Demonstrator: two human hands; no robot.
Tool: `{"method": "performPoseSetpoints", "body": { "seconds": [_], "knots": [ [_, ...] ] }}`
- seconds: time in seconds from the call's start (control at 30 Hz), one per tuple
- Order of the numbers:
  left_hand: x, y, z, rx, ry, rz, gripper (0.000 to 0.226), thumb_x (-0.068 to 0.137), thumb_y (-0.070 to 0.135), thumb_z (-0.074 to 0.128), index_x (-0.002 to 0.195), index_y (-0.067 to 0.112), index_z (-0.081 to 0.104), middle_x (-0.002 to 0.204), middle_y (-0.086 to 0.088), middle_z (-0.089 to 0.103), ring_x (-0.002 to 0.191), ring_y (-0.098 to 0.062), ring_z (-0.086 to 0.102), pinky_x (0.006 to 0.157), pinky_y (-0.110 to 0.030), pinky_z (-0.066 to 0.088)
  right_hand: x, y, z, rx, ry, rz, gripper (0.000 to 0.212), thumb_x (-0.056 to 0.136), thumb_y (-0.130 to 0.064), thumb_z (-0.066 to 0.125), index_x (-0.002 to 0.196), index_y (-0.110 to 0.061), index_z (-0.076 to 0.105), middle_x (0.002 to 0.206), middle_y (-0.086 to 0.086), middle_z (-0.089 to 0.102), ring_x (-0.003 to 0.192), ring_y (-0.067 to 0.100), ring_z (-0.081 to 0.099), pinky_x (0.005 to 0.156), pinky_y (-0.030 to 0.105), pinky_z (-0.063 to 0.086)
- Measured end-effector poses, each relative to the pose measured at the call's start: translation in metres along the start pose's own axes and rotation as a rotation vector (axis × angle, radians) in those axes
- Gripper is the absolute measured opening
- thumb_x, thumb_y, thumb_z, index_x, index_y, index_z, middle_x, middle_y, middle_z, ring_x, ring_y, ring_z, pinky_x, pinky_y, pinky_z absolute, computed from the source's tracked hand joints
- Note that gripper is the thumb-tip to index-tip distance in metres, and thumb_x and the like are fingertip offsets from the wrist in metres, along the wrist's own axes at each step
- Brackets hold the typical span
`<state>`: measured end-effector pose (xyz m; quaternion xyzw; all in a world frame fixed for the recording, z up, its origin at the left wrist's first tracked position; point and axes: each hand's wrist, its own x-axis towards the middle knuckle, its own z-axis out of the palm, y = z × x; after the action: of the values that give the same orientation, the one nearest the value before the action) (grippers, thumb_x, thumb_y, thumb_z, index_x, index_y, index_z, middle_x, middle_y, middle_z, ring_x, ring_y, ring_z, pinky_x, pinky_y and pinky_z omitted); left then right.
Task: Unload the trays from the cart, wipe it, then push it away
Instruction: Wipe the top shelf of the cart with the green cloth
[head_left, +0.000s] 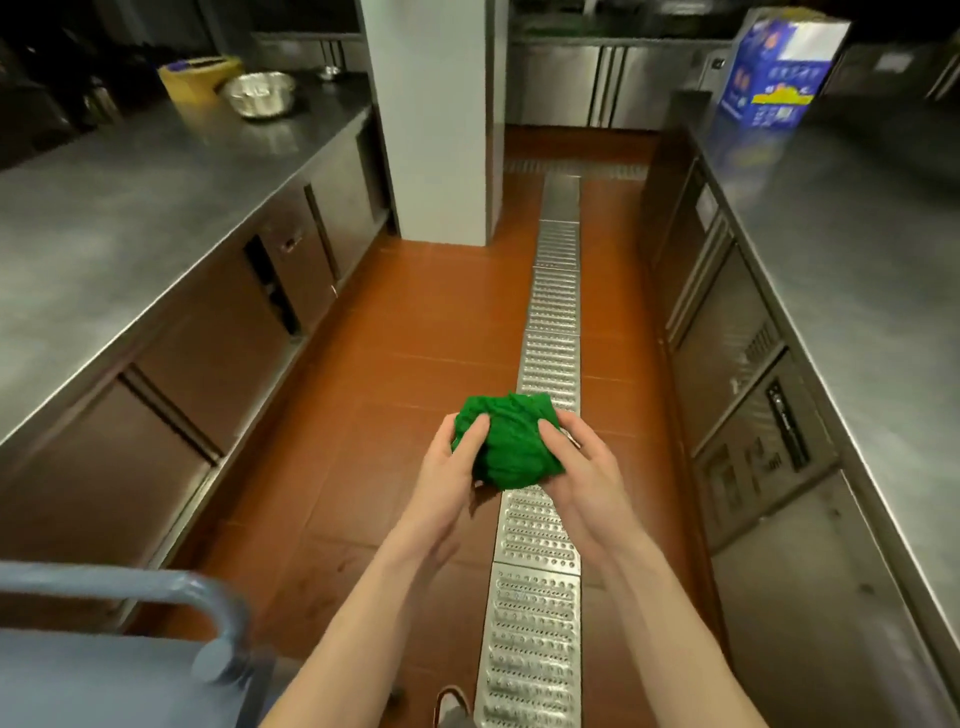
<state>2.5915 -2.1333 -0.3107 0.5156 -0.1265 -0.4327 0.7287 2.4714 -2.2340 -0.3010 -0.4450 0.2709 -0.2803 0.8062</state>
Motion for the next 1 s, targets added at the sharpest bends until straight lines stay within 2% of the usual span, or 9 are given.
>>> {"method": "performPoseSetpoints", "body": {
  "seconds": [0.07, 0.17, 0.37, 0.53, 0.63, 0.77, 0.87, 0.93, 1.0],
  "knots": [
    [0.02, 0.0, 0.01, -0.056, -0.075, -0.058, 0.026, 0.105, 0.032, 0.063, 0.127, 0.019, 0.07, 0.126, -0.011, 0.076, 0.112, -0.024, 0.075, 0.083, -0.039, 0.063, 0.015, -0.009, -0.012, 0.024, 0.03, -0.012, 0.03, 0.105, -0.012, 0.058, 0.133, -0.005, 0.065, 0.129, 0.017, 0.072, 0.122, 0.032, 0.068, 0.096, 0.04, 0.06],
    [0.056, 0.004, 0.028, -0.075, -0.093, -0.052, 0.022, 0.106, 0.021, 0.062, 0.122, 0.013, 0.075, 0.124, -0.016, 0.076, 0.109, -0.024, 0.076, 0.079, -0.033, 0.062, 0.042, -0.024, -0.028, 0.001, 0.082, -0.064, 0.028, 0.102, -0.014, 0.063, 0.128, -0.005, 0.068, 0.124, 0.016, 0.074, 0.116, 0.03, 0.071, 0.088, 0.036, 0.062],
    [0.143, 0.022, 0.056, -0.051, -0.143, -0.013, 0.019, 0.099, 0.01, 0.07, 0.117, 0.007, 0.076, 0.117, -0.02, 0.077, 0.104, -0.027, 0.077, 0.078, -0.033, 0.062, 0.113, -0.055, -0.05, -0.259, 0.181, -0.188, 0.033, 0.092, -0.014, 0.078, 0.124, -0.018, 0.072, 0.115, 0.003, 0.079, 0.109, 0.02, 0.075, 0.082, 0.023, 0.059],
    [0.234, 0.049, 0.076, -0.038, -0.224, -0.049, 0.022, 0.094, 0.008, 0.075, 0.117, 0.007, 0.076, 0.115, -0.02, 0.078, 0.101, -0.027, 0.078, 0.078, -0.032, 0.063, 0.19, -0.081, -0.058, -0.265, 0.266, -0.228, 0.046, 0.083, -0.026, 0.08, 0.128, -0.016, 0.069, 0.122, 0.006, 0.076, 0.118, 0.026, 0.071, 0.099, 0.046, 0.057],
    [0.287, 0.061, 0.084, 0.001, -0.308, -0.09, 0.026, 0.096, 0.007, 0.074, 0.121, 0.005, 0.074, 0.118, -0.021, 0.077, 0.105, -0.03, 0.077, 0.082, -0.034, 0.063, 0.23, -0.094, -0.067, -0.263, 0.327, -0.251, 0.054, 0.078, -0.034, 0.083, 0.129, -0.02, 0.069, 0.125, 0.006, 0.075, 0.122, 0.026, 0.069, 0.106, 0.054, 0.053],
    [0.343, 0.069, 0.103, 0.097, -0.325, -0.076, 0.026, 0.1, 0.006, 0.068, 0.126, 0.005, 0.072, 0.118, -0.02, 0.077, 0.107, -0.033, 0.076, 0.09, -0.042, 0.064, 0.277, -0.109, -0.082, -0.263, 0.365, -0.251, 0.057, 0.081, -0.027, 0.082, 0.134, -0.018, 0.065, 0.128, 0.005, 0.074, 0.124, 0.025, 0.067, 0.109, 0.055, 0.05],
    [0.374, 0.067, 0.119, 0.09, -0.341, -0.079, 0.026, 0.102, 0.006, 0.066, 0.127, 0.005, 0.072, 0.118, -0.02, 0.077, 0.106, -0.032, 0.077, 0.087, -0.042, 0.064, 0.305, -0.119, -0.096, -0.222, 0.394, -0.241, 0.065, 0.078, -0.03, 0.083, 0.138, -0.014, 0.063, 0.13, 0.004, 0.073, 0.126, 0.024, 0.067, 0.112, 0.054, 0.048],
    [0.397, 0.066, 0.131, 0.084, -0.356, -0.074, 0.027, 0.102, 0.006, 0.066, 0.128, 0.005, 0.071, 0.119, -0.019, 0.077, 0.106, -0.03, 0.077, 0.083, -0.037, 0.064, 0.325, -0.126, -0.108, -0.211, 0.403, -0.235, 0.057, 0.081, -0.03, 0.083, 0.134, -0.013, 0.067, 0.127, 0.007, 0.075, 0.124, 0.025, 0.068, 0.112, 0.055, 0.048],
    [0.419, 0.066, 0.144, 0.101, -0.354, -0.079, 0.027, 0.102, 0.005, 0.065, 0.129, 0.005, 0.07, 0.122, -0.02, 0.076, 0.109, -0.031, 0.076, 0.088, -0.04, 0.063, 0.346, -0.132, -0.118, -0.222, 0.413, -0.232, 0.043, 0.085, -0.027, 0.08, 0.126, -0.014, 0.073, 0.123, 0.009, 0.076, 0.121, 0.027, 0.07, 0.111, 0.056, 0.049]
  ]
}}
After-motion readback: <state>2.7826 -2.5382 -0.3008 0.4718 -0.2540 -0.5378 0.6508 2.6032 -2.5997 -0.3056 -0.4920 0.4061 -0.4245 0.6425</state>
